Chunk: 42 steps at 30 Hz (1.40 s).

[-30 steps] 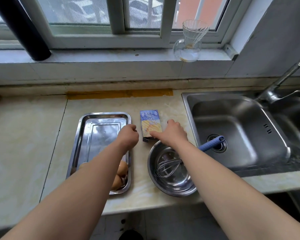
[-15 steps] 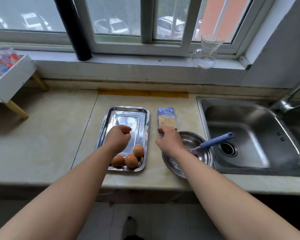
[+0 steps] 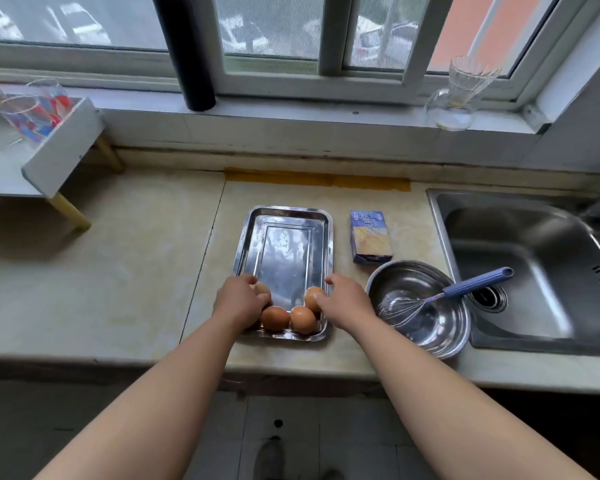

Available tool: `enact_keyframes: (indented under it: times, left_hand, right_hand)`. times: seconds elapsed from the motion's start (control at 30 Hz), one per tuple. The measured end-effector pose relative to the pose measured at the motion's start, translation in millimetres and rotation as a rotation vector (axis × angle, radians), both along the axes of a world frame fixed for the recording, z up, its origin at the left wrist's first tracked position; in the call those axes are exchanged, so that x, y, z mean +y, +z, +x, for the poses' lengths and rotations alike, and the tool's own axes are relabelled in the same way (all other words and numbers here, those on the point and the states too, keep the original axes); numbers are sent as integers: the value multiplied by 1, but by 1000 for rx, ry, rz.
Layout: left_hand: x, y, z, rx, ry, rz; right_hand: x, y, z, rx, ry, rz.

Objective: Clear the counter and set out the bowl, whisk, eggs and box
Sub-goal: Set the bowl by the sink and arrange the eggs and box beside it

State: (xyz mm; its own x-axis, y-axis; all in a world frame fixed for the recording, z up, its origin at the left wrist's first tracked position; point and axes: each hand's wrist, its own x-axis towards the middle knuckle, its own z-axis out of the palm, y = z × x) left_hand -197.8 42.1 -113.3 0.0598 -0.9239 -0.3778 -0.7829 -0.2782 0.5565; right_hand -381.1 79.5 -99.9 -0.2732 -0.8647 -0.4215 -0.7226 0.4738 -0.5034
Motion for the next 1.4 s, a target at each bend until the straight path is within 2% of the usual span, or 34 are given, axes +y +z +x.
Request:
enact_keyframes:
  times: [0.17,0.33,0.53,0.8,0.97,1.13,1.4]
  left_hand:
    - [-13,-5,-1,-152,-113,19]
    - [-23,-14,2,-165,-173,71]
    - [-31,-21,5,-59,-179,107]
    - [-36,-23,4,-29,-217,135]
    - [-38,-24,5,-26,-222,139]
    - [-40,-15,3,-3,-220,120]
    - [-49,18,-44,177,-209,62]
  right_hand:
    - [-7,-7,8,17,-24,48]
    - [-13,-13,13,28,-58,74]
    - [-23,-17,18,80,-23,94]
    - [-30,-20,30,107,-14,114]
    - [-31,-18,31,22,-121,104]
    - [-28,-10,24,-51,-232,3]
    - [-22,19,-22,-70,-362,-125]
